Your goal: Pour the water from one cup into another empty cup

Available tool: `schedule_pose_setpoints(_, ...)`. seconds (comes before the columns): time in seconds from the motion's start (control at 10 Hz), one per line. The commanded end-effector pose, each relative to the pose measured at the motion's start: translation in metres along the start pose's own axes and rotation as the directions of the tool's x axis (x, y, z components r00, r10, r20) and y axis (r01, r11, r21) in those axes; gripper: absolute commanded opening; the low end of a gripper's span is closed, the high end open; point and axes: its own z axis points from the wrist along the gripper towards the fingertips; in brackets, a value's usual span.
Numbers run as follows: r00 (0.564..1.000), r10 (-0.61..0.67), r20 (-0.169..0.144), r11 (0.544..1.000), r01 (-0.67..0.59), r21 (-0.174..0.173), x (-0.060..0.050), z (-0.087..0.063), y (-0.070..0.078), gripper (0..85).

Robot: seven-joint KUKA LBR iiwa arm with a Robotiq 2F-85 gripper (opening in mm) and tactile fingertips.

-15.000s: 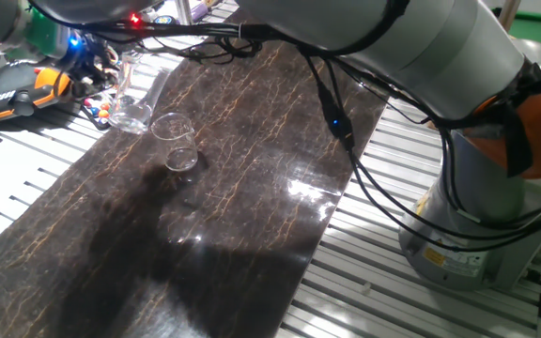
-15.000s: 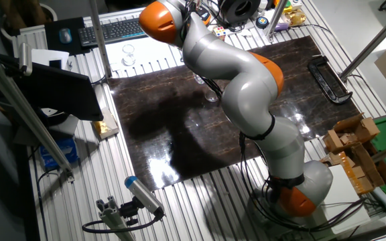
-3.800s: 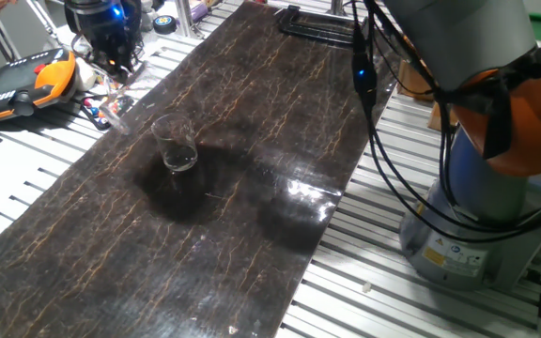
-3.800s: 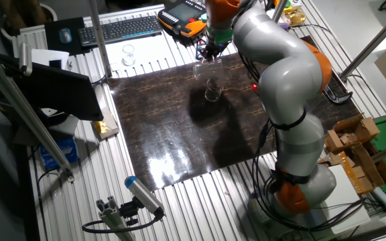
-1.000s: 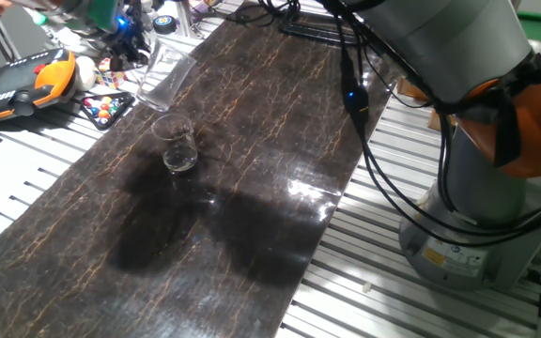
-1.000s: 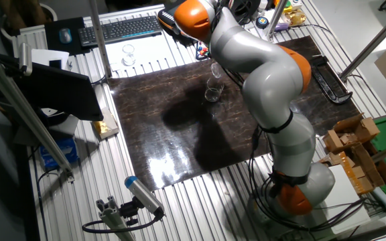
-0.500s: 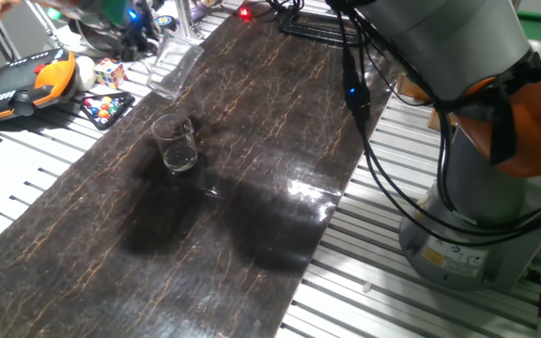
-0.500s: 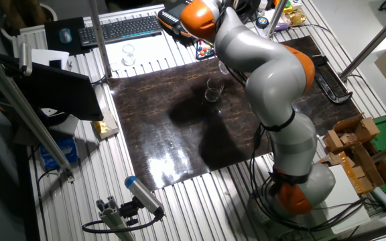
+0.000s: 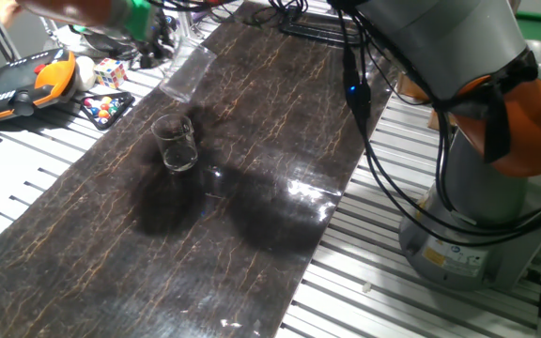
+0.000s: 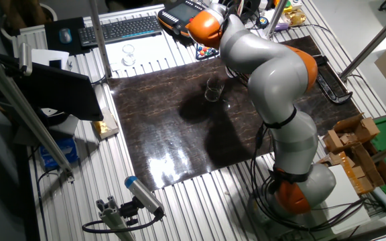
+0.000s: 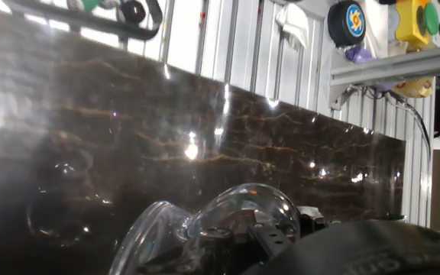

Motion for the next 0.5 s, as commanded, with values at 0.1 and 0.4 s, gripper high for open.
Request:
schedule_pose_setpoints(0.1,1.000,-0.006,0.000,1.000,0.006,0.022,0.008,0.011,0.005,0.7)
schedule_pose_setpoints(0.4,1.000,-0.006,0.002,0.999,0.006,0.044,0.013,0.025,0.018,0.7)
